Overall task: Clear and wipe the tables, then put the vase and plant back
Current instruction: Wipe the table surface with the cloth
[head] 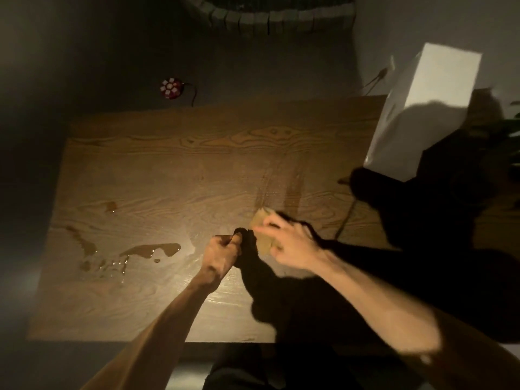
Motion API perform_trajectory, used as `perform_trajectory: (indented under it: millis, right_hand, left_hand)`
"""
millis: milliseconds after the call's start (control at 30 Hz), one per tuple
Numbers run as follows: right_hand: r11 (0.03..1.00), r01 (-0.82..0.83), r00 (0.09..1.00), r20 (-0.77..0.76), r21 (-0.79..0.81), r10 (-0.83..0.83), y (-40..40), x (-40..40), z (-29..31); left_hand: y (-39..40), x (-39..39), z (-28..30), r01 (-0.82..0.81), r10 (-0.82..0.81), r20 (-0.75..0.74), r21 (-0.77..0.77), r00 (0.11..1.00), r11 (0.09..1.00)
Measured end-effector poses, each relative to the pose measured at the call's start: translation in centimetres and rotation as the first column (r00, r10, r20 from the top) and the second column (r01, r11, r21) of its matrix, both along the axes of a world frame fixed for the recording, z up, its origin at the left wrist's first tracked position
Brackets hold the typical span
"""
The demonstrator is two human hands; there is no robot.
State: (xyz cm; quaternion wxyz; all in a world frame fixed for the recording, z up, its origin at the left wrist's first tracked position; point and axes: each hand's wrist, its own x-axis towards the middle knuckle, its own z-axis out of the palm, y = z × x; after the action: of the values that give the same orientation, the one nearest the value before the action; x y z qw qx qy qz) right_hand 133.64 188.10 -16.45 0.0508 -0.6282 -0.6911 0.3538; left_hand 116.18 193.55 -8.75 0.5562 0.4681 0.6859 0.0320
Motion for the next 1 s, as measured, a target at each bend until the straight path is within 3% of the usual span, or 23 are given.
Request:
perform_trajectory:
  millis: [67, 100, 167, 233, 333, 433, 467, 533, 600, 667, 833, 900, 1000]
  right_hand:
    - [0.997, 0.034, 0.995, -0.089, -0.065, -0.039, -2.0, -1.0, 0.2]
    - [0.985, 0.119, 0.976, -0.166, -0.128, -0.139, -2.3, -1.1, 0.7]
    - [0.906, 0.334, 0.848, -0.338, -0.260, -0.409, -1.9, -0.1, 2.2]
    - [0.816, 0.500, 0.681, -0.451, -0.289, -0.577, -1.2, 2.3, 4.1]
    - [0.721, 0.685, 0.629, -0.414, -0.105, -0.658, -0.6, 6.3, 6.7]
    - [0.587, 0.766, 0.637, -0.193, 0.261, -0.746, -1.2, 9.4, 6.6]
    - [0.583, 0.746, 0.644, -0.126, 0.321, -0.755, -1.5, 10.1, 5.7]
    - [0.624, 0.771, 0.632, -0.035, 0.125, -0.774, -1.6, 10.8, 3.3]
    - [0.614, 0.780, 0.624, 0.211, -0.121, -0.752, -1.3, 10.0, 0.9]
    - [0.670, 0.742, 0.633, 0.337, -0.008, -0.697, -0.7, 8.7, -1.1]
    - [0.752, 0.659, 0.730, 0.216, 0.029, -0.648, 5.0, 7.0, -0.9]
    - [0.843, 0.535, 0.823, 0.190, 0.060, -0.536, 6.1, 4.9, -0.2]
    - [0.970, 0.241, 0.959, 0.146, 0.021, -0.241, 3.5, 0.0, 0.0]
  left_hand:
    - [-0.1, 0.0, 1.0, 0.028, -0.028, 0.003, -0.003, 1.000, 1.000]
    - [-0.1, 0.0, 1.3, 0.043, -0.043, 0.004, 0.003, 0.999, 0.999]
    - [0.1, 0.0, 1.6, 0.067, -0.068, 0.010, 0.025, 0.998, 0.997]
    - [0.2, 0.2, 1.5, 0.098, -0.098, 0.007, 0.034, 0.995, 0.995]
    - [0.2, 0.9, 1.2, 0.133, -0.134, 0.022, 0.026, 0.991, 0.991]
    - [-0.2, 1.8, 0.4, 0.150, -0.151, 0.057, 0.015, 0.987, 0.988]
    - [-0.5, 2.1, 0.0, 0.160, -0.160, 0.063, 0.014, 0.985, 0.987]
    - [-1.2, 2.4, -0.7, 0.168, -0.168, 0.072, 0.005, 0.983, 0.986]
    - [-1.9, 2.4, -1.3, 0.159, -0.157, 0.073, -0.016, 0.985, 0.987]
    - [-2.5, 2.1, -1.6, 0.148, -0.145, 0.064, -0.035, 0.987, 0.988]
    - [-1.9, 0.5, -2.1, 0.116, -0.115, 0.030, -0.022, 0.993, 0.993]
    - [-1.4, -0.3, -2.0, 0.100, -0.099, 0.017, -0.020, 0.995, 0.995]
    - [-1.2, -1.0, -1.3, 0.083, -0.083, -0.020, -0.008, 0.996, 0.997]
